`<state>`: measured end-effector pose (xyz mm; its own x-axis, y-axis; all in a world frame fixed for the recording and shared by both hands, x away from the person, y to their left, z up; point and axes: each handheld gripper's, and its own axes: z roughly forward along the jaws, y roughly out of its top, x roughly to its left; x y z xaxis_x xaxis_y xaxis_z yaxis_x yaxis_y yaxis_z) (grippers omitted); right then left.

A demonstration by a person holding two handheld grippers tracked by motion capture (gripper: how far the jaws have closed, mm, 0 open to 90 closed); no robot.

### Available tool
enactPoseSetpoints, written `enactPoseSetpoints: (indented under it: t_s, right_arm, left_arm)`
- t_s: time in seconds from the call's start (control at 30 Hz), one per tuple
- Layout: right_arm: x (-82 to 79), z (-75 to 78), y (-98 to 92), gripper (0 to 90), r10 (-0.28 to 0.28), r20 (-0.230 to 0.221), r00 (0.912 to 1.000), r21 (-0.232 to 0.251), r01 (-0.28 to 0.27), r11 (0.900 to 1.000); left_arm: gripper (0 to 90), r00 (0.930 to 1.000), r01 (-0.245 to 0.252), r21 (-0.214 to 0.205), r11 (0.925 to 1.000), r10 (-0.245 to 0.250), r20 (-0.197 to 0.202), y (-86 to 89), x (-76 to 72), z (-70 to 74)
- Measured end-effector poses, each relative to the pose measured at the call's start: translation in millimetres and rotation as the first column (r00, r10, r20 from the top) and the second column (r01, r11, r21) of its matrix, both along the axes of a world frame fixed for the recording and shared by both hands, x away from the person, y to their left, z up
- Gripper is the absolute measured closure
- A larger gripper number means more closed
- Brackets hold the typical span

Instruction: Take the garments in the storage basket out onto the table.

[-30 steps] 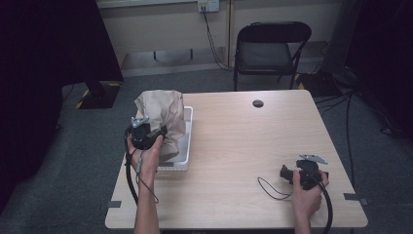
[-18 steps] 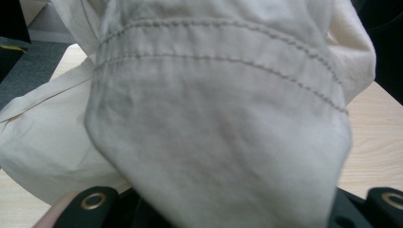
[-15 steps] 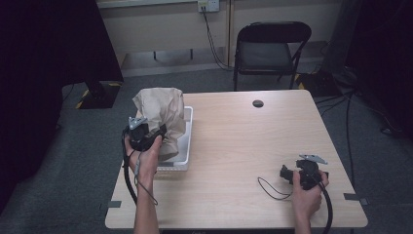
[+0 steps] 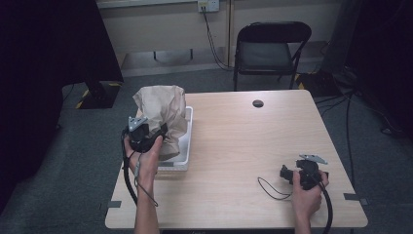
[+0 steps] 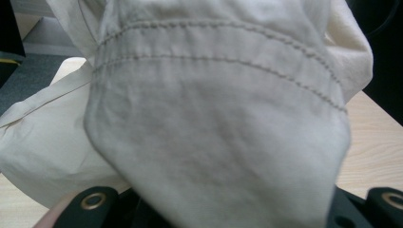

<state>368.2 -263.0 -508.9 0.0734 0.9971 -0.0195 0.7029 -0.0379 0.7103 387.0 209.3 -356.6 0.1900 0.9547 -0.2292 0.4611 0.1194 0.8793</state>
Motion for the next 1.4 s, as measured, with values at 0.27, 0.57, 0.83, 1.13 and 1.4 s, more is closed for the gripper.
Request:
enactPoseSetpoints:
  t_s: [0.27, 0.57, 0.83, 1.13, 1.4]
  right_arm:
    - [0.0, 0.0, 0.0, 0.0, 0.0, 0.0, 1.0, 0.0, 0.0, 1.0]
    - [0.0, 0.0, 0.0, 0.0, 0.0, 0.0, 1.0, 0.0, 0.0, 1.0]
    - [0.0, 0.0, 0.0, 0.0, 0.0, 0.0, 1.0, 0.0, 0.0, 1.0]
    - [0.0, 0.0, 0.0, 0.0, 0.0, 0.0, 1.0, 0.0, 0.0, 1.0]
    - [0.0, 0.0, 0.0, 0.0, 0.0, 0.0, 1.0, 0.0, 0.0, 1.0]
  left_arm:
    - [72.9, 0.9997, 0.015, 0.0, 0.9999, -0.015, 0.021, -5.8, -6.2, 10.0]
    - [72.7, 0.9989, 0.038, -0.008, 0.9992, -0.038, 0.028, -9.8, -9.9, 15.3]
    - [72.8, 0.9973, 0.062, -0.013, 0.998, -0.061, 0.04, -17.0, -14.0, 16.5]
    - [72.6, 0.9948, 0.087, -0.003, 0.9962, -0.087, 0.053, -24.5, -17.4, 21.9]
    - [72.6, 0.9917, 0.108, 0.005, 0.9941, -0.108, 0.068, -31.7, -22.4, 28.1]
